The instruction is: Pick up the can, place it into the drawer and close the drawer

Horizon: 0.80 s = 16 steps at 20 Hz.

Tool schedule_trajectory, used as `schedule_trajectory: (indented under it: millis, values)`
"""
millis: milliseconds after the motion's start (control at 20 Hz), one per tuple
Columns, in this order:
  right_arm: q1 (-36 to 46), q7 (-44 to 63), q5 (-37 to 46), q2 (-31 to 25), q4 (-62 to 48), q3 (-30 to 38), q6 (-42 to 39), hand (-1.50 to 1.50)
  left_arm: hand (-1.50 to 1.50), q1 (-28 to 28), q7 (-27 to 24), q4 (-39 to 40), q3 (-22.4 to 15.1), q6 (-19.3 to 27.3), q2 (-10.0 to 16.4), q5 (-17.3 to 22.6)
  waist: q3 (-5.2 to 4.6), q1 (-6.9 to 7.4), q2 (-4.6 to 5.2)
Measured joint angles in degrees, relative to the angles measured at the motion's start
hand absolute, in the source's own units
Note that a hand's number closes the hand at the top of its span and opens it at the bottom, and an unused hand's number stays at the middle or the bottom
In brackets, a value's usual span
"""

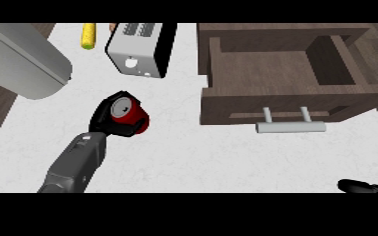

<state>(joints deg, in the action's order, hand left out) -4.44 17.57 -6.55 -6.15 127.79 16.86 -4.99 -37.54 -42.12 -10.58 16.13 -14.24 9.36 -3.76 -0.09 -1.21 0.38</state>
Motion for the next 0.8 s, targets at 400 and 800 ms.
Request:
schedule_trajectory:
  millis: [400,800]
  values:
    - [-2.02,0.25,0.82,0.97,2.47,-0.32,0.05,-1.5,1.5,-2.12,0.39,-2.55,3.86,10.67,-4.98,4.52,0.03,0.23,-0.16]
    - [-2.47,-1.83,1.33,0.86,0.67,0.97,-0.68,-1.5,1.5,-5.14,9.6,-12.34,0.22,13.07,-7.77,5.74,0.13,1.27,-0.65]
